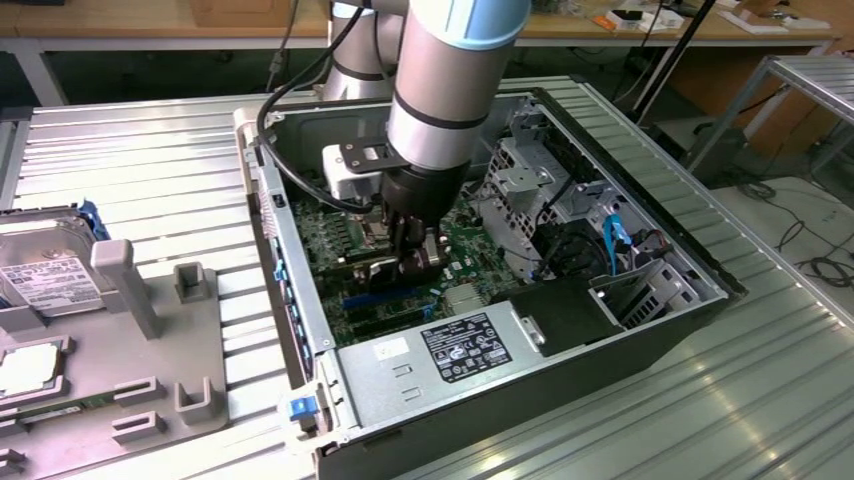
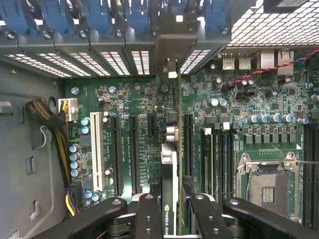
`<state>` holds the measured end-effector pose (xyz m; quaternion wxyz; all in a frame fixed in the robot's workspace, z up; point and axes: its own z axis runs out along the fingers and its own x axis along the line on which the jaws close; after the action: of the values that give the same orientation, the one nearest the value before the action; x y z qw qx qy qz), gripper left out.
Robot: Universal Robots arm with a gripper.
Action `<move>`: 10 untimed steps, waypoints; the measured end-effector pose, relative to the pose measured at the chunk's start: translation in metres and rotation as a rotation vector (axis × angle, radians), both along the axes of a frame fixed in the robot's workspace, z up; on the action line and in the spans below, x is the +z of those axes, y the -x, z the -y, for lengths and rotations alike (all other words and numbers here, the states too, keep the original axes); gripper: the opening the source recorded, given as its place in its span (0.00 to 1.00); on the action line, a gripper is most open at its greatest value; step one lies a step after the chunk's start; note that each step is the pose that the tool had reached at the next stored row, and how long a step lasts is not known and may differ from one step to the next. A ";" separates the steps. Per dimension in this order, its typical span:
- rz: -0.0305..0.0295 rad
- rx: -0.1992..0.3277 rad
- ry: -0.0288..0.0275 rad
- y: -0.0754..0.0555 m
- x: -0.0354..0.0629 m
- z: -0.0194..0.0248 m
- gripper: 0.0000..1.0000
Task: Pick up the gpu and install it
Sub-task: 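Insert the gpu into the slot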
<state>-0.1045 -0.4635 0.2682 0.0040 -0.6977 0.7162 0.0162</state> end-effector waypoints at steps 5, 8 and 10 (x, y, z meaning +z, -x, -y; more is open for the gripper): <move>0.0001 0.000 0.0000 0.000 -0.0010 0.0004 0.27; 0.0001 0.000 0.0002 0.000 -0.0018 0.0003 0.27; 0.0003 0.000 -0.0002 0.001 -0.0024 0.0003 0.27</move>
<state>-0.1052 -0.4639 0.2658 0.0042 -0.6977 0.7162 0.0161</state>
